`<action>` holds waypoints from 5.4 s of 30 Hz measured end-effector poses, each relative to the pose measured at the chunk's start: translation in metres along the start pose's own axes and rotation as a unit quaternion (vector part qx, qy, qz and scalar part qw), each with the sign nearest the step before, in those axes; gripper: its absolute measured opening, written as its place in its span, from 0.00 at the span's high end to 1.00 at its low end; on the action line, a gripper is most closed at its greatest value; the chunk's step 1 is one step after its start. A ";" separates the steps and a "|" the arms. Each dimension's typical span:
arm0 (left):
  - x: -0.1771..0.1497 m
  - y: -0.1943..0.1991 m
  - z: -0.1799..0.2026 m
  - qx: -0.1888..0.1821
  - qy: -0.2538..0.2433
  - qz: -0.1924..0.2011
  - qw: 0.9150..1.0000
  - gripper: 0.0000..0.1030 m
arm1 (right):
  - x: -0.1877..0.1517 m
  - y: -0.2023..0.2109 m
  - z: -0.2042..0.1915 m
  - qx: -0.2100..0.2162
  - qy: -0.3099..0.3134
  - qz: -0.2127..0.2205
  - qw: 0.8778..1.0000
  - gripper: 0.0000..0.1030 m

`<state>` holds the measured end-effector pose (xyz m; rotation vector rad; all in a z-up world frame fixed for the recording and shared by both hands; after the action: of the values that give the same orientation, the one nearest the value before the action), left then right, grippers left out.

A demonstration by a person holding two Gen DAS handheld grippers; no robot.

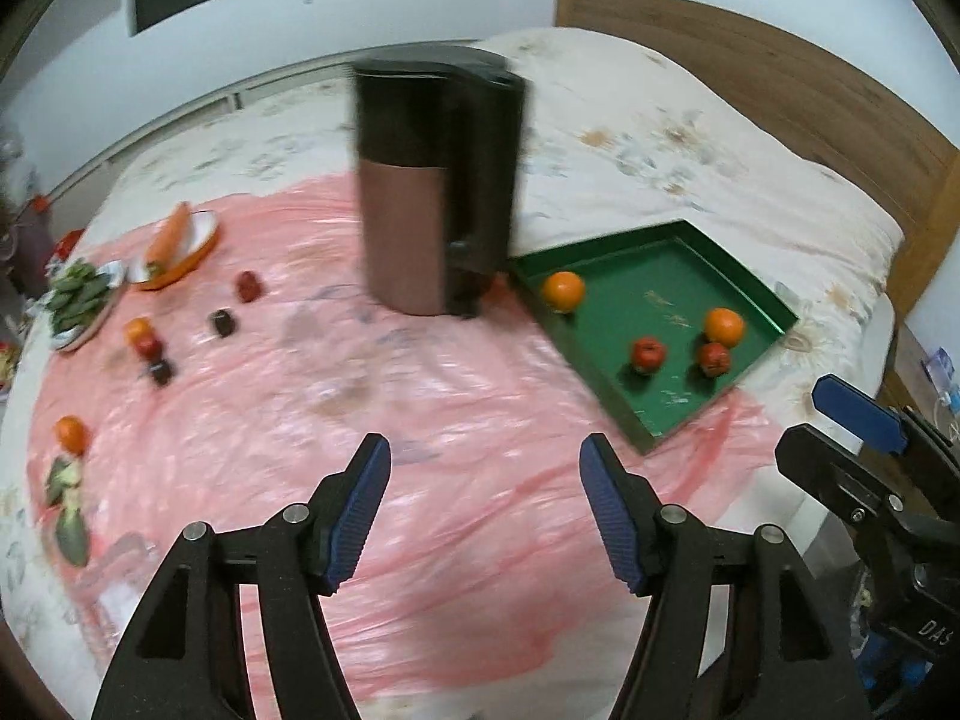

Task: Organize fruits
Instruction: 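Withdraw both open tools from the tray back over the sheet, then grasp a dark plum with the left tool while the right tool grasps another plum, then carry both held plums toward the green tray past the kettle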

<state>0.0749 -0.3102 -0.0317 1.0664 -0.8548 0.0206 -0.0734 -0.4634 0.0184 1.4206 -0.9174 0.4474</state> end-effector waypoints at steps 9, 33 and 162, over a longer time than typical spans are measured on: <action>-0.018 0.036 -0.084 0.042 0.066 0.029 0.997 0.42 | 0.013 -0.014 -0.071 0.048 0.043 0.004 0.998 0.03; -0.009 -0.022 -0.323 0.055 0.185 0.033 0.981 0.45 | 0.063 -0.247 -0.269 0.129 0.174 -0.085 0.973 0.22; -0.006 -0.068 -0.241 0.037 0.115 -0.069 0.990 0.79 | 0.010 -0.230 -0.191 0.083 0.071 -0.215 0.970 0.65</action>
<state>0.2433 -0.1567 -0.1355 1.1657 -0.5748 0.0585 0.1577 -0.3168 -0.1020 1.6659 -0.4436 0.2979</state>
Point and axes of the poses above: each gripper's, at about its wrist camera, not at the fingertips, and y roughly against the way its jaws point, z to its right, x to its top, the point moved 3 cm from there along -y, roughly the way its jaws point, and after that the axes turned 12 degrees about -x, right-handed, at the moved point
